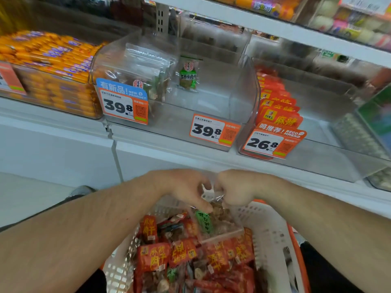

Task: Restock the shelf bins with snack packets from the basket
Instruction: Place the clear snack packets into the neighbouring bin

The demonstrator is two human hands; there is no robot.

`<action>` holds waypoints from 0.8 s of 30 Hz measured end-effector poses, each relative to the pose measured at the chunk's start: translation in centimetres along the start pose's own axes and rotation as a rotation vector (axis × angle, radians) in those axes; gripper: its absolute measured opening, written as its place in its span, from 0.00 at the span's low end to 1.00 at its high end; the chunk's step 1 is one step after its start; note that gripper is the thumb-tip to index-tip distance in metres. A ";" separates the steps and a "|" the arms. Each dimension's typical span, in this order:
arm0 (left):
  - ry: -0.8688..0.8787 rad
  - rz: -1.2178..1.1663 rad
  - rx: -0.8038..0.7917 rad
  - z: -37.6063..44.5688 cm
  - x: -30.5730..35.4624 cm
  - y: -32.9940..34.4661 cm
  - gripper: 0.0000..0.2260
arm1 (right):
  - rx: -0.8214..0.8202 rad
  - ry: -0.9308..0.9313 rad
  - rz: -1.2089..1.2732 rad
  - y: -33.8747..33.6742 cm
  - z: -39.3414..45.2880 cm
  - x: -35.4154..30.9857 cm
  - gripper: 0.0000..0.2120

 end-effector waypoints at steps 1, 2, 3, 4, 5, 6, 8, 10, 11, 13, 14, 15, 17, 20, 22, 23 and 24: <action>0.008 -0.028 -0.009 0.1 0.3 0.2 0.28 | 0.003 -0.018 0.015 -0.8 -0.6 -0.5 0.03; 0.026 -0.045 -0.008 0.1 0.6 0.3 0.26 | 0.001 -0.038 0.044 -1.5 -1.1 -0.9 0.03; 0.043 -0.064 0.000 0.1 0.9 0.3 0.24 | -0.002 -0.053 0.079 -2.3 -1.6 -1.3 0.05; 0.056 -0.089 0.019 0.0 1.2 0.2 0.23 | -0.003 -0.063 0.116 -2.9 -2.1 -1.7 0.08; 0.060 -0.119 0.043 -0.2 1.1 -0.1 0.20 | 0.006 -0.069 0.160 -3.5 -2.5 -1.9 0.10; 0.067 -0.149 0.067 -0.5 1.1 -0.6 0.17 | 0.032 -0.072 0.212 -4.1 -2.8 -1.9 0.09; 0.081 -0.229 0.125 -1.5 0.7 -2.3 0.10 | 0.128 -0.049 0.372 -5.5 -3.2 -1.4 0.04; 0.116 -0.370 0.222 -3.1 0.6 -4.8 0.06 | 0.257 0.002 0.461 -6.8 -3.9 -0.3 0.11; 0.143 -0.457 0.282 -4.1 0.6 -6.1 0.06 | 0.351 0.031 0.434 -7.6 -4.5 0.3 0.18; 0.184 -0.648 0.455 -6.2 0.3 -8.8 0.09 | 0.636 0.028 0.442 -9.6 -6.4 1.1 0.28; 0.194 -0.743 0.557 -7.1 -0.2 -9.8 0.07 | 0.808 -0.008 0.509 -10.6 -7.9 1.3 0.28; 0.203 -0.856 0.654 -7.8 -0.7 -10.6 0.08 | 0.966 -0.046 0.584 -11.3 -9.5 1.4 0.25; 0.252 -1.140 0.801 -8.3 -1.8 -11.4 0.16 | 1.148 -0.070 0.736 -11.8 -11.6 1.7 0.21; 0.331 -1.428 0.969 -8.3 -2.0 -11.6 0.24 | 1.047 -0.021 1.123 -10.8 -10.2 1.9 0.22; 0.397 -1.550 1.013 -8.0 -1.6 -11.6 0.28 | 0.832 0.020 1.441 -9.8 -7.9 1.5 0.23; 0.420 -1.584 1.032 -8.0 -1.5 -11.7 0.28 | 0.740 0.025 1.559 -9.5 -7.0 1.1 0.22; 0.439 -1.612 1.041 -7.9 -1.3 -11.6 0.28 | 0.659 0.019 1.648 -9.3 -6.2 0.6 0.20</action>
Point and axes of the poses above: each hand's wrist, its own z-axis towards the middle knuckle, its own y-axis out of the palm, x = y × z, the point moved 9 cm from there along z, towards the middle knuckle, and after that the axes turned 11 degrees about y, right-handed, at the moved point
